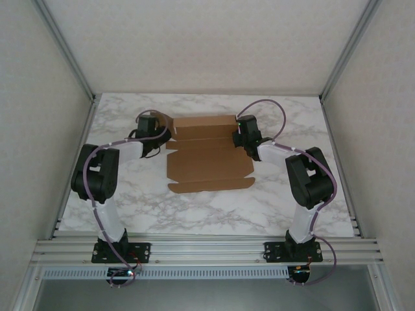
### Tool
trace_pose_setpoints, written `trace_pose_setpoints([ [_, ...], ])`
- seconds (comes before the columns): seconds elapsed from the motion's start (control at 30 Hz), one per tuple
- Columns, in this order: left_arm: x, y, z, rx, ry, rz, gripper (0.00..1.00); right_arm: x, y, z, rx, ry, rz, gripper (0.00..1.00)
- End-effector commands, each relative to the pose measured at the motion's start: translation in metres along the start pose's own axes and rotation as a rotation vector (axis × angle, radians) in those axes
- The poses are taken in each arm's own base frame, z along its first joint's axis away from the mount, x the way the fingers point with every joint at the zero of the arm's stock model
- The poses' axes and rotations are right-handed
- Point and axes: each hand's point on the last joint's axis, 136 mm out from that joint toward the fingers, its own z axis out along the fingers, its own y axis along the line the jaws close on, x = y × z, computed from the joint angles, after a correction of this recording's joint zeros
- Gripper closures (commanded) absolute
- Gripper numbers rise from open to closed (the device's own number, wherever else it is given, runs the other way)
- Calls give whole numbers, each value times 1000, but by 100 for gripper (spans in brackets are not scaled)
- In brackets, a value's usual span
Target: Fold the paper box
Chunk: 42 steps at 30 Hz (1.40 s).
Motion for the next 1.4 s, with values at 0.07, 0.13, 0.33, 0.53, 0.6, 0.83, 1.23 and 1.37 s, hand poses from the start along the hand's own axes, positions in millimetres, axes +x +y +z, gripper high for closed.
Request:
trace_pose_setpoints([
  [0.07,27,27,10,-108,58,23,60,8,3,0,-19,40,13,100],
  [0.13,30,29,7,-105,51,22,60,8,2,-1,-14,39,19,100],
  [0.33,27,37,10,-146,34,45,60,9,2,0,-19,44,25,100],
  [0.53,30,29,25,-108,81,62,60,8,5,-2,-32,45,35,100],
  [0.6,34,20,27,-58,102,55,60,8,5,-2,-34,48,36,100],
  [0.83,38,-16,19,126,154,59,61,12,4,-2,-28,53,41,100],
  [1.23,29,-48,-7,267,145,1,63,16,-5,1,29,53,44,100],
  [1.37,28,-59,-13,321,146,-21,63,16,-5,2,24,58,47,100],
])
